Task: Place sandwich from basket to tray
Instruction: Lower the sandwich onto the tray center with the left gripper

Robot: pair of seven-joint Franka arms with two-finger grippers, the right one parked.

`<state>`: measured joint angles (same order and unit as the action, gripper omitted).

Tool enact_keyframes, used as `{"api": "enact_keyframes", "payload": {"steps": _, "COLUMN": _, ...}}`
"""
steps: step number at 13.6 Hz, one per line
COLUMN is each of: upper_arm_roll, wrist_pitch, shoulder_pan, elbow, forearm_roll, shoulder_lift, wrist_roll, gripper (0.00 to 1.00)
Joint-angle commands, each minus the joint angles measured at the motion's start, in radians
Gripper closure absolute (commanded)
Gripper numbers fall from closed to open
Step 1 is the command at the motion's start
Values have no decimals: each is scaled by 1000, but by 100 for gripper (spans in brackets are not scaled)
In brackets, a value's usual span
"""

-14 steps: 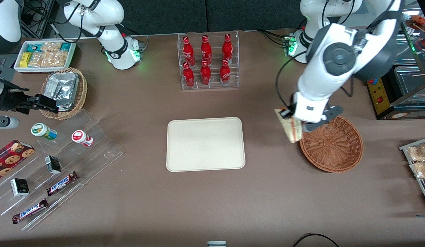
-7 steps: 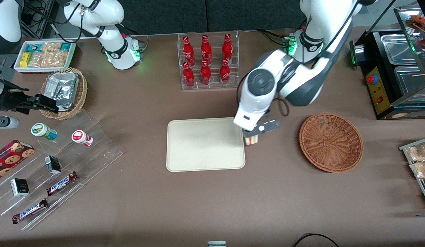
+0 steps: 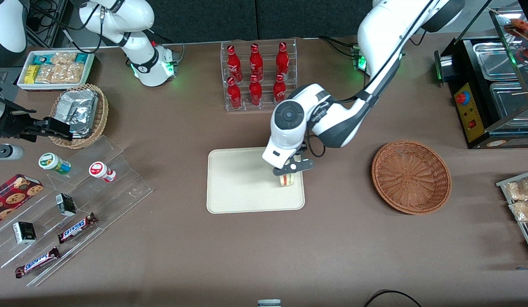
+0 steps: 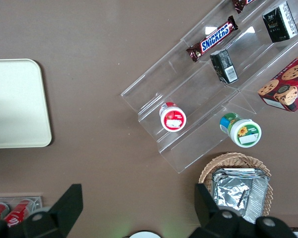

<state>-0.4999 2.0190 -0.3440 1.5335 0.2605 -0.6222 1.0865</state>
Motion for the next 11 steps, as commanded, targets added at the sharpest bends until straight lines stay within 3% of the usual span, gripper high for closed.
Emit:
{"api": "enact_keyframes", "payload": {"steps": 1, "upper_arm_roll": 6, "wrist_pitch": 6, "shoulder_pan": -43, "elbow": -36, "forearm_roll": 57, "shoulder_lift": -37, "wrist_roll": 59, "gripper": 76}}
{"api": "enact_keyframes", "payload": {"steps": 7, "upper_arm_roll": 8, "wrist_pitch": 88, "shoulder_pan": -81, "elbow": -36, "forearm_roll": 100, "shoulder_lift": -102, "wrist_roll": 93, "gripper": 76}}
{"api": "enact_keyframes", "payload": {"steps": 11, "upper_arm_roll": 8, "wrist_pitch": 99, "shoulder_pan": -84, "elbow": -39, "forearm_roll": 178, "shoulder_lift": -137, "wrist_roll": 156, "gripper": 76}}
